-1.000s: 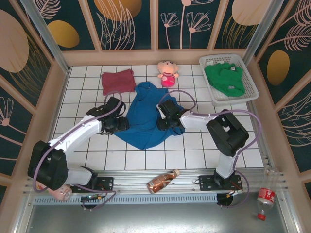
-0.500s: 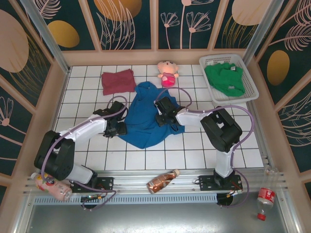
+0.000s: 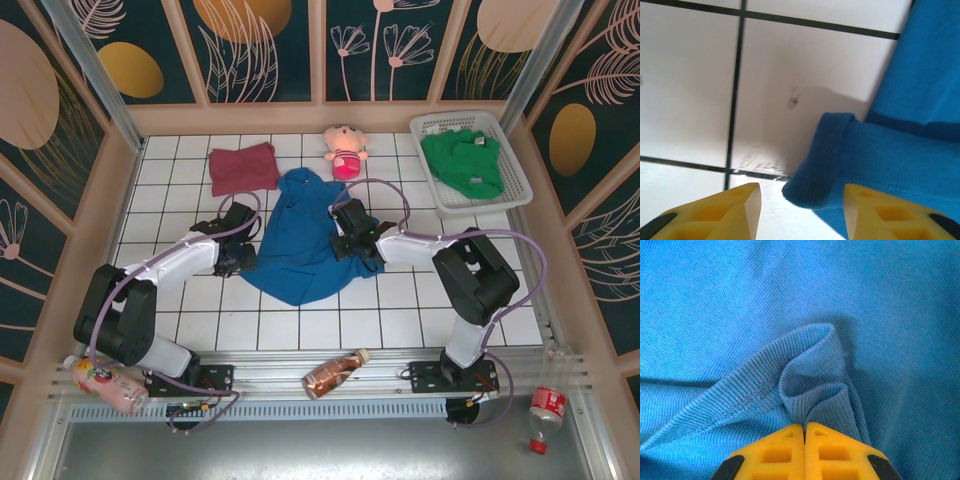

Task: Fold and stack the tank tops

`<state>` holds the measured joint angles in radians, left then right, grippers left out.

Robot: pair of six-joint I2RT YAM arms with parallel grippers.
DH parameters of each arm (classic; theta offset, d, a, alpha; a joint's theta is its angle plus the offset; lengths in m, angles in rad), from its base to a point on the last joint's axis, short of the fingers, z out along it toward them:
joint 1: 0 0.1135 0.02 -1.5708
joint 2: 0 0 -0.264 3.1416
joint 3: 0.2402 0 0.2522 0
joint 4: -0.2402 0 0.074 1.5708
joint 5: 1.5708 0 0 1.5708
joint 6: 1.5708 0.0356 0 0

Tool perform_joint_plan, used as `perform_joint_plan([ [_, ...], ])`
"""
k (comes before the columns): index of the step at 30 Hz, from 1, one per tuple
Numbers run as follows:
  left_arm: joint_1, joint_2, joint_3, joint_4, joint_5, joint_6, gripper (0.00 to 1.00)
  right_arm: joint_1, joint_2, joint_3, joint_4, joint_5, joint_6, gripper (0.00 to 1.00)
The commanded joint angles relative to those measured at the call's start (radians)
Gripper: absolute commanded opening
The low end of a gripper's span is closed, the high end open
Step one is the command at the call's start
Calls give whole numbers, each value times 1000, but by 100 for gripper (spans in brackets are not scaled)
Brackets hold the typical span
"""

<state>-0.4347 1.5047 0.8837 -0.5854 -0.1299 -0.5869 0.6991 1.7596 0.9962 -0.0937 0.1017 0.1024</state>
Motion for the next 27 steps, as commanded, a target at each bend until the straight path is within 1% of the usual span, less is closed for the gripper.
perform_joint_plan([
  [1, 2, 24, -23, 49, 87, 2, 47, -16, -64, -22, 14, 13, 10, 2],
  [5, 3, 17, -18, 53, 95, 25, 47, -20, -84, -30, 19, 3, 13, 2],
  [8, 2, 28, -27, 39, 92, 34, 45, -21, -90, -36, 21, 0, 17, 2],
  [11, 2, 47, -31, 28, 64, 42, 38, -24, -92, -36, 20, -3, 16, 2],
  [13, 2, 58, -11, 15, 37, 47, 32, -23, -95, -42, 20, -6, 18, 2],
  [18, 4, 83, 25, 17, -4, 65, 30, -20, -106, -59, 18, -16, 27, 1],
  [20, 4, 97, 26, 19, -2, 72, 26, -20, -111, -62, 15, -17, 31, 1],
  [22, 4, 105, 31, 12, -15, 78, 25, -20, -117, -67, 14, -22, 35, 1],
  [24, 5, 104, 43, 7, -24, 84, 21, -19, -124, -75, 18, -26, 38, 1],
  [27, 11, 110, 57, 0, -27, 96, 14, -17, -126, -86, 23, -41, 46, 2],
])
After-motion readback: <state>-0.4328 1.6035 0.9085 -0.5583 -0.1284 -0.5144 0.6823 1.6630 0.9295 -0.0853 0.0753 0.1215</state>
